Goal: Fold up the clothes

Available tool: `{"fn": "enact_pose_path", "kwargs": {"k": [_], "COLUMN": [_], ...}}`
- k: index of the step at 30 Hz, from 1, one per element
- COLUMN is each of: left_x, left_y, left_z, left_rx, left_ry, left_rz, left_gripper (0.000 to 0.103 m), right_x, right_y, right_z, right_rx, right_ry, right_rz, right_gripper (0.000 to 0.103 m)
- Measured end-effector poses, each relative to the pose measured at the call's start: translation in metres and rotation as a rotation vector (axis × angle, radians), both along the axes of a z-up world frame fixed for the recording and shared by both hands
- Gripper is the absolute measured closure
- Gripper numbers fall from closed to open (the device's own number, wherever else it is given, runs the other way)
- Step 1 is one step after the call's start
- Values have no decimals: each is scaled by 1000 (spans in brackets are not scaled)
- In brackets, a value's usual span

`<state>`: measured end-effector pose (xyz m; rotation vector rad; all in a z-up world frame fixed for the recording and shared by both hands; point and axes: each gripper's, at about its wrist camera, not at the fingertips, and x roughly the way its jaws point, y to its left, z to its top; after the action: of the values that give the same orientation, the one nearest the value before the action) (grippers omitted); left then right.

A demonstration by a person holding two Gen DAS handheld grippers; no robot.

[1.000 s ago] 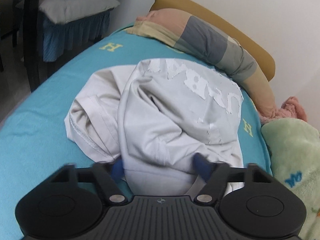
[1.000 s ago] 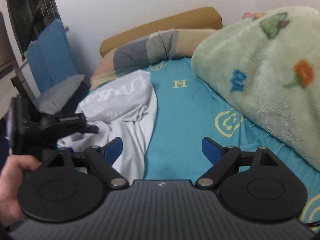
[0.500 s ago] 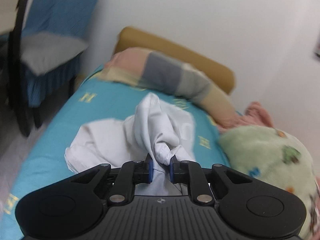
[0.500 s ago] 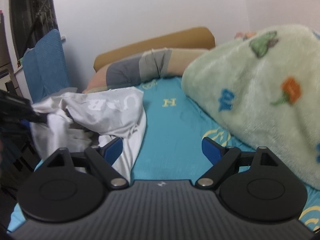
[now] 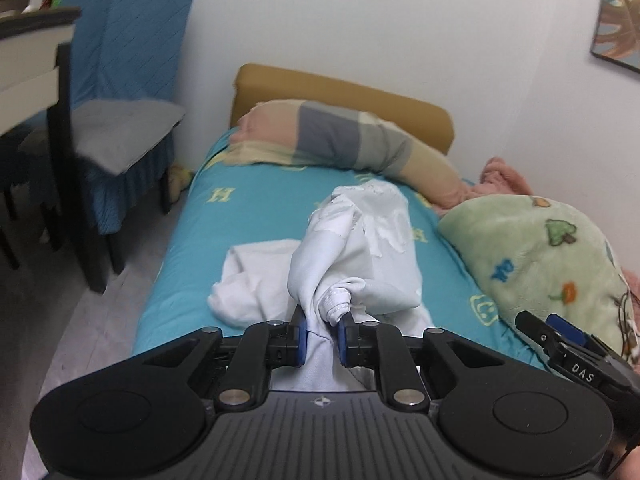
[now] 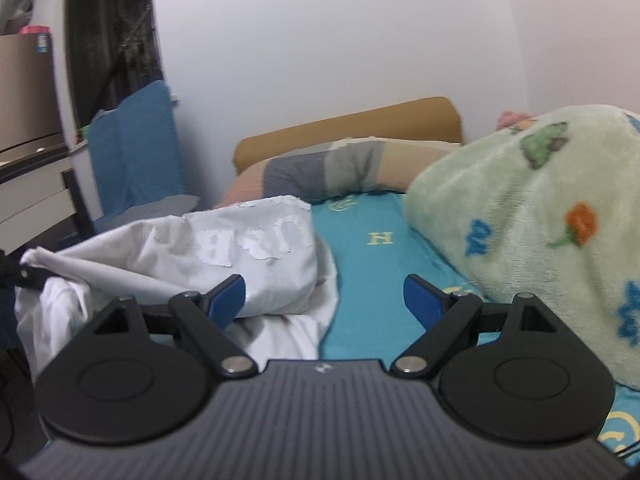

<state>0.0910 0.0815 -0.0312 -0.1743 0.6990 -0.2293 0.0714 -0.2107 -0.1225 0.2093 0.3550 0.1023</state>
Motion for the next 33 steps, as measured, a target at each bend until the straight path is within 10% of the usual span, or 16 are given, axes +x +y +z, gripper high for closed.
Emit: {"fn": "enact_pose_path", "kwargs": {"k": [20, 25, 30, 33], "left_x": [24, 34, 44, 46], "left_y": [6, 13, 21, 18], "left_z": [-16, -25, -32, -36], "left_rx": [-21, -43, -70, -59], "left_ry": [40, 73, 106, 118], "left_rz": [55, 81, 72, 38], "left_gripper": [87, 86, 86, 82], "right_x": [70, 87, 102, 103], "right_y": [69, 110, 99, 80], "right_z": [-49, -60, -58, -41], "right_rx": [19, -143, -87, -2], "right_ry": [85, 27, 5, -61], "right_rz": [300, 372, 346, 315], "right_gripper": [26, 27, 89, 94]}}
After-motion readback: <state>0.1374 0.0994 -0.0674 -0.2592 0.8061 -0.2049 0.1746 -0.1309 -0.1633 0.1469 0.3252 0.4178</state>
